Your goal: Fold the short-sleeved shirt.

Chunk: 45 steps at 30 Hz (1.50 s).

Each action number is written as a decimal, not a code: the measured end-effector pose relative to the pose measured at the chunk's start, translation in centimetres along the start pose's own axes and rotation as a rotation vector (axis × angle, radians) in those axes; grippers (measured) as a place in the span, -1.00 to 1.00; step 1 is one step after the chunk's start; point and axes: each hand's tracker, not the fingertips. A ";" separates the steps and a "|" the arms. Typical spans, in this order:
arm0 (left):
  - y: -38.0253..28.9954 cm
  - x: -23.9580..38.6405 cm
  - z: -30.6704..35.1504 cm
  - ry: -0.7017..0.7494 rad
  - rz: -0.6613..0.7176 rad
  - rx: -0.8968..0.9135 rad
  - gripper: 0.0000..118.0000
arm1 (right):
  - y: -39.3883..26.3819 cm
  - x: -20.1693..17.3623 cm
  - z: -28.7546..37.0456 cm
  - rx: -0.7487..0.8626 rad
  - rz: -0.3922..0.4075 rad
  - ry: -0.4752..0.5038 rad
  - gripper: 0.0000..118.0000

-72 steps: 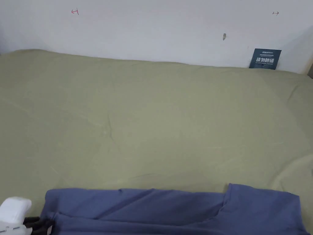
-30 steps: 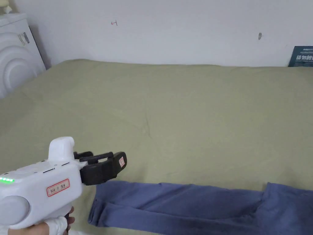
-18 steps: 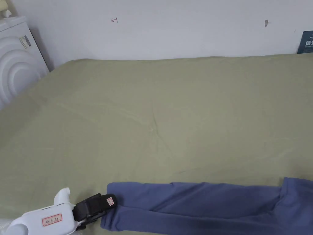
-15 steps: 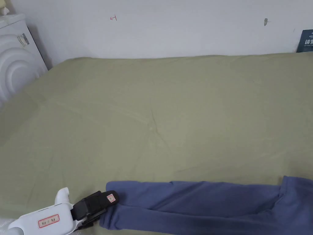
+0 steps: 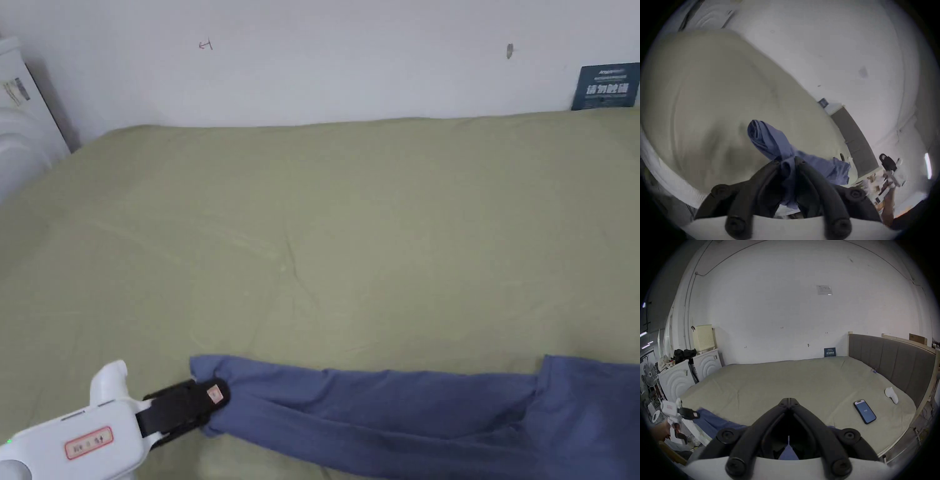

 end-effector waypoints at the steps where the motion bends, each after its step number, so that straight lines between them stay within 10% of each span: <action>1: 0.7 2.1 0.1 -0.002 -0.073 0.007 -0.75 | 0.1 -0.1 0.3 0.006 0.007 -0.006 -1.00; 10: -1.4 17.0 -7.6 -0.109 -0.469 -0.203 -0.75 | -0.1 1.8 1.5 0.034 -0.020 -0.027 -1.00; 17: -9.1 18.8 -18.2 -0.102 -0.435 -0.371 -0.69 | -1.1 3.9 1.7 0.011 -0.093 -0.020 -1.00; 22: -12.1 15.9 -22.8 -0.164 -0.260 -0.457 0.59 | -1.5 4.5 1.4 -0.011 -0.114 -0.046 -1.00; 29: -8.7 13.3 -16.9 -0.264 0.094 -0.188 0.32 | -0.7 4.6 2.7 0.008 -0.095 -0.056 -1.00; 32: -8.4 12.0 -17.1 -0.216 0.104 -0.132 -1.00 | -0.6 4.3 3.2 0.015 -0.089 -0.050 -1.00; 45: -18.3 16.6 -24.5 -0.271 0.199 -0.354 -1.00 | -0.1 2.7 5.2 0.010 -0.009 -0.064 -1.00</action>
